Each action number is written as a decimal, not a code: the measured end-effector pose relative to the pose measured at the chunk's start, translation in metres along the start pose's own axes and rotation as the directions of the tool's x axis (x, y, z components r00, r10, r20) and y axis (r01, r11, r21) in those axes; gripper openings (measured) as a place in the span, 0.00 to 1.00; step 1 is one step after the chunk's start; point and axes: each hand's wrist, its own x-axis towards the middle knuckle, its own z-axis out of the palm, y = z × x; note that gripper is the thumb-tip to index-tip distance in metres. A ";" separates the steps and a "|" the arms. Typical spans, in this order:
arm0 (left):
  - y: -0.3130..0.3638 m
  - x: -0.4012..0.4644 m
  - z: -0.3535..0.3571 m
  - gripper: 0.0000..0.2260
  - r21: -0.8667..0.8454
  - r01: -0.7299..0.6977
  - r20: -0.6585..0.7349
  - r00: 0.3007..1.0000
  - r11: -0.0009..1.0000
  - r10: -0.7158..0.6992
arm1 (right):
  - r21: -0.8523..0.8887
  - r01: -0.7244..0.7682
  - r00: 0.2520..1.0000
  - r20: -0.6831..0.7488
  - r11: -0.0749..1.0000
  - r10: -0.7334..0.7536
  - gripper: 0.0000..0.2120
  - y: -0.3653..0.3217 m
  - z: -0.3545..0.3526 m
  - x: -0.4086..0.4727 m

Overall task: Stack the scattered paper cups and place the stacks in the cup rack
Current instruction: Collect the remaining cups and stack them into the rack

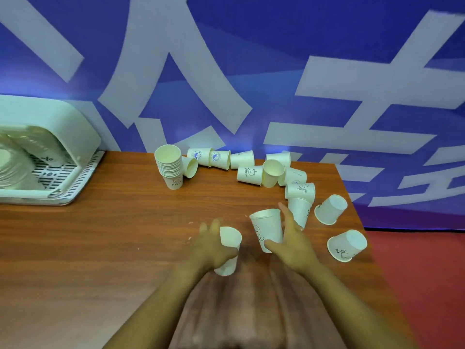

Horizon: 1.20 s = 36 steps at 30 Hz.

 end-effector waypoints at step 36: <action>-0.243 -0.003 -0.279 0.30 -0.094 -0.071 -0.325 0.945 0.993 0.037 | 0.023 0.212 0.964 0.157 0.977 -0.213 0.52 -0.300 0.179 0.059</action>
